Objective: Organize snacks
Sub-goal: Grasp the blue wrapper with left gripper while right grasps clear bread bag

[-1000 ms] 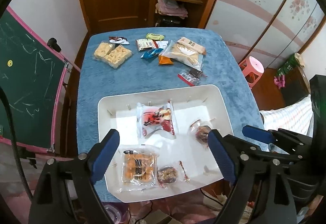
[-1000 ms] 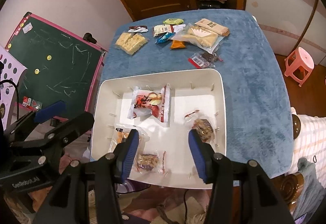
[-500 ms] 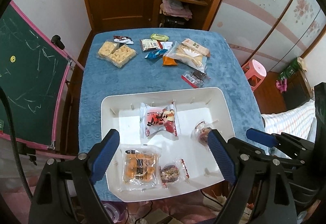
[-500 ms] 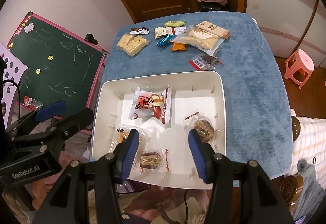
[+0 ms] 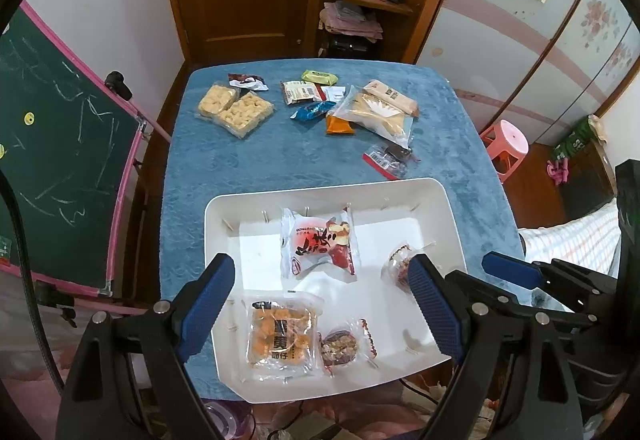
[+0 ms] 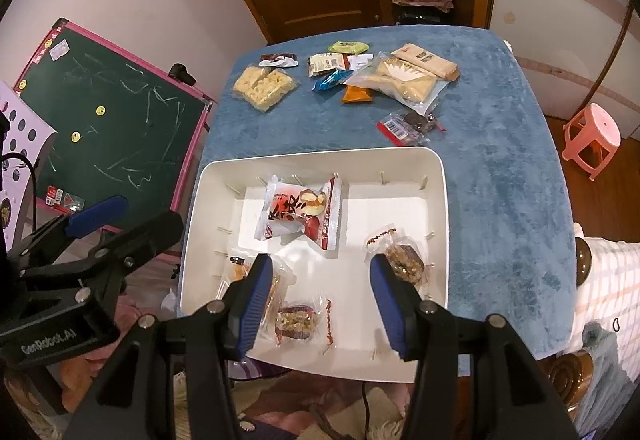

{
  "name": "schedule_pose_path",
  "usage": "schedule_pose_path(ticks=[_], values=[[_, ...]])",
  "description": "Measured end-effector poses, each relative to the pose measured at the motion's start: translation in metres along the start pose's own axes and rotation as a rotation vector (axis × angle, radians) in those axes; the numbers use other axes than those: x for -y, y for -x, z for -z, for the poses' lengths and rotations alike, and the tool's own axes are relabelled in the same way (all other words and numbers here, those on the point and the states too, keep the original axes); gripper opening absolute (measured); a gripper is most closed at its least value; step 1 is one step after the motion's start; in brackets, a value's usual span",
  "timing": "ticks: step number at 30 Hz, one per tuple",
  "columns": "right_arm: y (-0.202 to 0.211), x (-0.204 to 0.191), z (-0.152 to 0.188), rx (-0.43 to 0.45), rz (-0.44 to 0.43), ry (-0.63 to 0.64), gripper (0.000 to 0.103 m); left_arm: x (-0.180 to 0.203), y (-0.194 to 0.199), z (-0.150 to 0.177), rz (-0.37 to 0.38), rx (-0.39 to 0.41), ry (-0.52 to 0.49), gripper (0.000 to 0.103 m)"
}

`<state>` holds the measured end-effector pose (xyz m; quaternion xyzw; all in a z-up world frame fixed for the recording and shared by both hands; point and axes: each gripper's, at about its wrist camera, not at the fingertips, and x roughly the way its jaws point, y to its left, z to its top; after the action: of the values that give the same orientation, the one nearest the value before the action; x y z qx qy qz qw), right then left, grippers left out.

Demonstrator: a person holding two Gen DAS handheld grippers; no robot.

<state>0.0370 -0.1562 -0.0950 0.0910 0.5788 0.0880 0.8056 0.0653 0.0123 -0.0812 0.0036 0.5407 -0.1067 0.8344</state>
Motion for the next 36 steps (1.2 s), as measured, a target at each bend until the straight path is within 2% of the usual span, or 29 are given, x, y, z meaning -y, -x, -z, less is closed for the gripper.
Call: schedule_pose_path(ticks=[6, 13, 21, 25, 30, 32, 36], values=[[-0.002, 0.001, -0.008, 0.012, 0.011, 0.011, 0.051, 0.002, -0.002, -0.006, -0.019, 0.015, -0.014, 0.088], [0.003, 0.008, -0.032, 0.068, 0.041, 0.030, 0.051, 0.007, 0.000, -0.028, -0.071, 0.077, -0.059, 0.088], [0.006, 0.021, -0.084, 0.153, 0.099, 0.107, 0.051, 0.015, -0.010, -0.075, -0.121, 0.127, -0.105, 0.088], [-0.008, 0.030, -0.115, 0.176, 0.146, 0.181, 0.051, 0.016, -0.032, -0.105, -0.127, 0.133, -0.122, 0.088], [-0.047, 0.044, -0.152, 0.153, 0.159, 0.279, 0.051, 0.020, -0.081, -0.135, -0.111, 0.074, -0.179, 0.088], [-0.067, 0.048, -0.162, 0.138, 0.159, 0.305, 0.051, 0.019, -0.113, -0.147, -0.117, 0.020, -0.197, 0.088], [-0.122, 0.058, -0.184, 0.075, 0.190, 0.361, 0.051, 0.011, -0.177, -0.166, -0.059, -0.099, -0.193, 0.088]])
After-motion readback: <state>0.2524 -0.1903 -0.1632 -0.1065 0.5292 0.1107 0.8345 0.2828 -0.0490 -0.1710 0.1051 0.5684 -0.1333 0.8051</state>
